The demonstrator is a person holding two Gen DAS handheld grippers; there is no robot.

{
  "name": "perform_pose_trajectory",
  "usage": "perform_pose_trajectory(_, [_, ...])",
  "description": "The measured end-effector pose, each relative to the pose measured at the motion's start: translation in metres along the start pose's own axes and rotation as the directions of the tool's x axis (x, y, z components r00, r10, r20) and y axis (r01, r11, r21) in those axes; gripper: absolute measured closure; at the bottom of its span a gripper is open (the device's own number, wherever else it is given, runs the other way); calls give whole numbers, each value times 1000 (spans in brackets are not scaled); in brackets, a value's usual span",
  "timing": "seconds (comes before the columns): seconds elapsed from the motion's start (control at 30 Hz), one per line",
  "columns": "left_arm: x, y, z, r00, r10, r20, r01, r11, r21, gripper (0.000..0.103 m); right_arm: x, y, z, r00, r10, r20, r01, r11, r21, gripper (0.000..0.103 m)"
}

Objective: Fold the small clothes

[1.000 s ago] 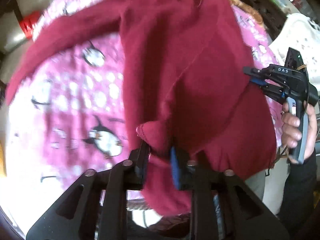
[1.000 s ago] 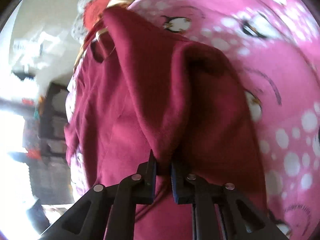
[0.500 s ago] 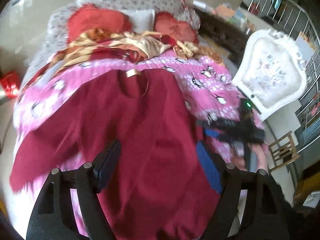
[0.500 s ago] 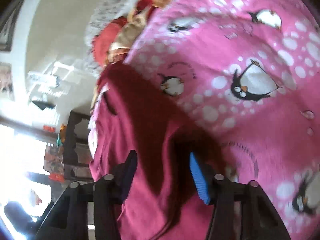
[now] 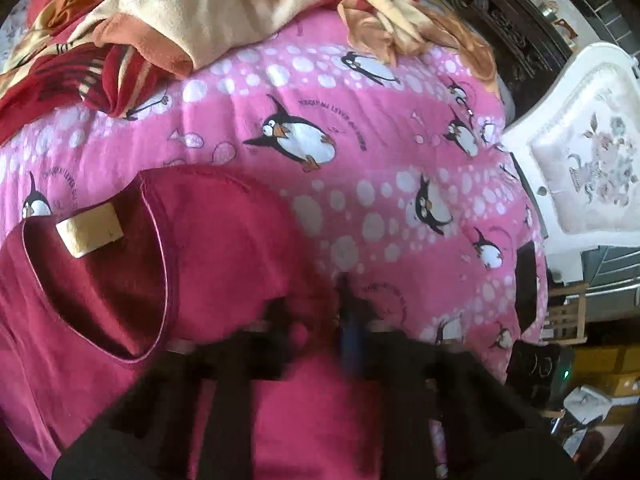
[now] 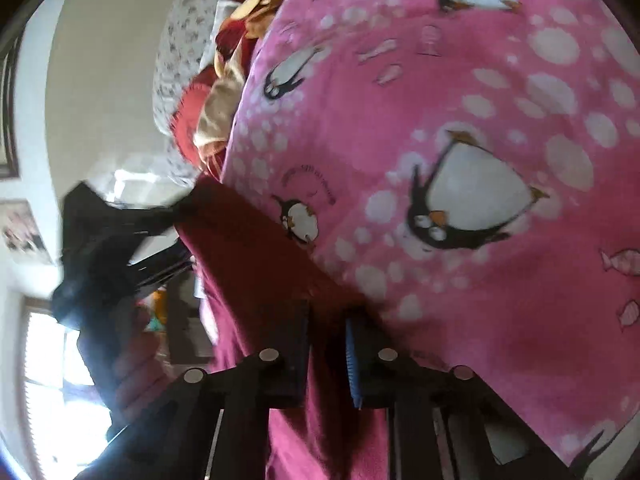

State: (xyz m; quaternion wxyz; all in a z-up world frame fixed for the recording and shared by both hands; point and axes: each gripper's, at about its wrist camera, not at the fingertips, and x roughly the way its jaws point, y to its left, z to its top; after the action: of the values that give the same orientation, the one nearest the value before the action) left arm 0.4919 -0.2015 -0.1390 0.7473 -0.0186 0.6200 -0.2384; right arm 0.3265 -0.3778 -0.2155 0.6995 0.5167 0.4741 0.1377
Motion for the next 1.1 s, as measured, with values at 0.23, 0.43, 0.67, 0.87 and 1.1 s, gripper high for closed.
perform_pose_trajectory(0.23, [-20,-15,32,988,-100,118,98,995,23,93,-21,-20,-4,987,150,63,-150,989,8,90])
perform_pose_trajectory(0.43, [21,-8,34,993,-29,114,29,1000,1,93,-17,-23,-6,997,19,76,-17,1000,-21,92])
perform_pose_trajectory(0.67, [-30,-7,-10,966,147,213,-155,988,23,77,-12,-15,-6,998,-29,50,32,998,-55,92])
perform_pose_trajectory(0.87, [-110,39,-137,944,147,296,-127,988,-85,39,-65,43,-56,931,-272,242,320,929,-188,22])
perform_pose_trajectory(1.1, [-166,106,-306,920,228,320,-130,945,-301,39,-68,99,-146,959,-227,167,274,890,-365,22])
